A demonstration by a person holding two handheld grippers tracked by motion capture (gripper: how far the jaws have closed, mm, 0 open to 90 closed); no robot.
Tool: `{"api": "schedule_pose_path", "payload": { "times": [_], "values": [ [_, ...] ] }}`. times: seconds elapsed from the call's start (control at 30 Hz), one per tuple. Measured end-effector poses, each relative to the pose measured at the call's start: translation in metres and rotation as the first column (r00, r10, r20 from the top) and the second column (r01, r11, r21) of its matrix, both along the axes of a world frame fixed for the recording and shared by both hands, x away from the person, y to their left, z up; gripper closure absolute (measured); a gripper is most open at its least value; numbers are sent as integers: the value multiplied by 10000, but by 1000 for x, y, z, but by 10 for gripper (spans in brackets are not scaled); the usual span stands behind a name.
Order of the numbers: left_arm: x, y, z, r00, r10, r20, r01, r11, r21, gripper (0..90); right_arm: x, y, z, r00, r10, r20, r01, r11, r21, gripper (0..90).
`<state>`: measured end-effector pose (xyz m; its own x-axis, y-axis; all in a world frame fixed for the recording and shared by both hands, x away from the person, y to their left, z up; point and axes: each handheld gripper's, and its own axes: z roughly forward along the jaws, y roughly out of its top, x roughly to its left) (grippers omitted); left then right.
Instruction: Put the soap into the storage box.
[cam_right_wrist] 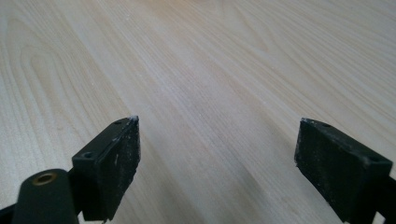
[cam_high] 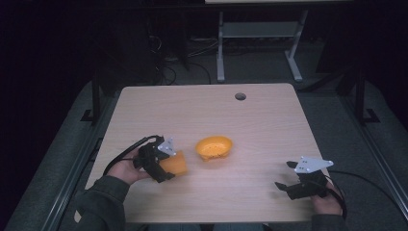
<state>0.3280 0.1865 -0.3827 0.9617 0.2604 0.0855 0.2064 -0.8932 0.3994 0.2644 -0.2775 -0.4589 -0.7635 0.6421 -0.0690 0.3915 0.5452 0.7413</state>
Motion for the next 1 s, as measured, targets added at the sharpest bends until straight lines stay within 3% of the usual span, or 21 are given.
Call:
{"api": "schedule_pose_path", "payload": {
  "times": [0.73, 1.0],
  "values": [
    [33, -44, 19, 9958, -914, 114, 913, 9958, 49, 210, 2, -4, 0, 9999, -122, -65, 123, 9998, 151, 137],
    [47, -60, 25, 9936, -1128, -13, 1128, 9936, -14, 210, 2, -5, 0, 9999, -170, -15, 170, 9996, 219, 137]
  ]
}}
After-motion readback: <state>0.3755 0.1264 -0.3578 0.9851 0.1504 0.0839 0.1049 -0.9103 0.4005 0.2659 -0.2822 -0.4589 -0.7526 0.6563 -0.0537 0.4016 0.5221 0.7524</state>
